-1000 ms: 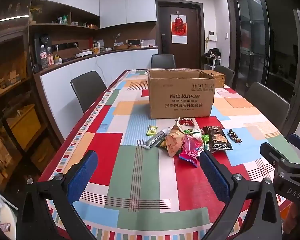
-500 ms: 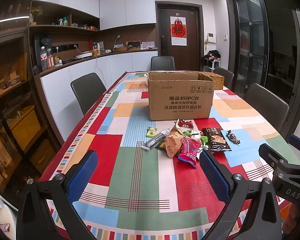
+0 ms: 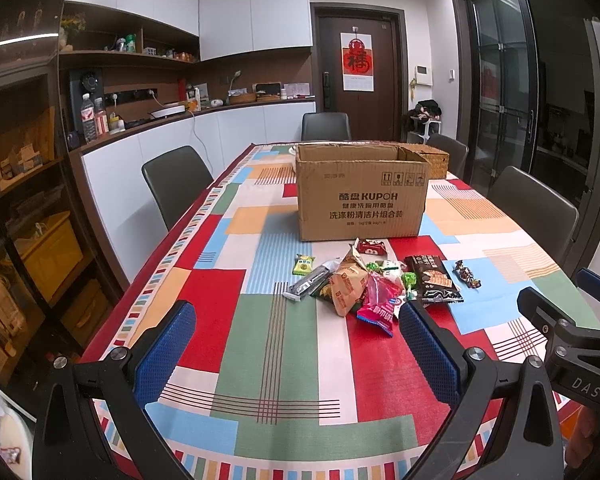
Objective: Organize snacks
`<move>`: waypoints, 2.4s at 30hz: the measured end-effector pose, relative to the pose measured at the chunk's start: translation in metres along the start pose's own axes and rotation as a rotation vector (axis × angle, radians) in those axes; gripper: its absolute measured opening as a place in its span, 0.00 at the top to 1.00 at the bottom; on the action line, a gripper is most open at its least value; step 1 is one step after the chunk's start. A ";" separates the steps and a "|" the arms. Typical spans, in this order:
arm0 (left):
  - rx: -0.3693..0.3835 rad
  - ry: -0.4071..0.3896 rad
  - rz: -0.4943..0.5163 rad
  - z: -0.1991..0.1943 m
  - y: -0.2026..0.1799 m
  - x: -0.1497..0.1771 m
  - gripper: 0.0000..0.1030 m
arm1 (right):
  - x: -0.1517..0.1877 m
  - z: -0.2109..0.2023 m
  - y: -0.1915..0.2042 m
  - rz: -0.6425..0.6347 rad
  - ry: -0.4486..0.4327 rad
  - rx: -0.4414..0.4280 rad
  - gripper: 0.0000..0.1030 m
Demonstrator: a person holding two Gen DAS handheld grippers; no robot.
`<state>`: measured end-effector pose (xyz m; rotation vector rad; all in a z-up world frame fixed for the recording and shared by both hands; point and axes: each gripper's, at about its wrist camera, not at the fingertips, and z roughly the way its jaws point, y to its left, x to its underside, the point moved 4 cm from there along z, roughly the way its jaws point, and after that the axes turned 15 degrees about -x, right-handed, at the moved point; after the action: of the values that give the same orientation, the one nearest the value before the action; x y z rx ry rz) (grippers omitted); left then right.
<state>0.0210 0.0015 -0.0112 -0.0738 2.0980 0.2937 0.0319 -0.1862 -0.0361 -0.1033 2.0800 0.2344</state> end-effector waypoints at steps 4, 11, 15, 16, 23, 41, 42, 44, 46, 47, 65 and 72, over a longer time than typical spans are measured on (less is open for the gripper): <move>0.000 0.000 -0.001 0.000 0.000 0.000 0.00 | 0.001 -0.002 0.000 0.000 0.000 -0.001 0.00; 0.000 0.000 0.000 0.000 0.000 0.000 0.00 | 0.000 -0.001 0.000 0.000 0.001 -0.001 0.00; 0.001 0.002 0.000 0.000 0.000 0.000 0.00 | 0.001 -0.001 0.000 0.001 0.003 -0.001 0.00; 0.001 0.003 0.001 0.000 -0.001 0.001 0.00 | 0.001 -0.001 0.000 0.002 0.003 -0.001 0.00; 0.002 0.006 0.003 0.001 -0.001 0.002 0.00 | 0.001 -0.001 0.000 0.002 0.005 -0.002 0.00; 0.002 0.008 0.002 0.002 -0.001 0.004 0.00 | 0.003 -0.001 0.000 0.003 0.009 -0.002 0.00; 0.001 0.008 0.003 0.002 -0.002 0.004 0.00 | 0.003 -0.001 0.000 0.003 0.009 -0.002 0.00; 0.001 0.008 0.003 0.002 -0.002 0.004 0.00 | 0.004 0.000 0.000 0.003 0.010 -0.002 0.00; 0.001 0.008 0.003 0.002 -0.002 0.003 0.00 | 0.005 0.001 0.000 0.003 0.010 -0.003 0.00; 0.000 0.009 0.003 0.002 -0.002 0.004 0.00 | 0.005 0.001 0.000 0.003 0.011 -0.003 0.00; 0.037 0.064 0.049 0.035 -0.020 0.004 0.00 | 0.006 0.034 -0.008 0.014 0.107 -0.030 0.01; 0.054 0.087 0.087 0.058 -0.031 -0.002 0.07 | 0.005 0.058 -0.009 0.007 0.163 -0.048 0.05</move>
<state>0.0759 -0.0144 -0.0439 0.0369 2.1973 0.2907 0.0798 -0.1824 -0.0695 -0.1484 2.2370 0.2892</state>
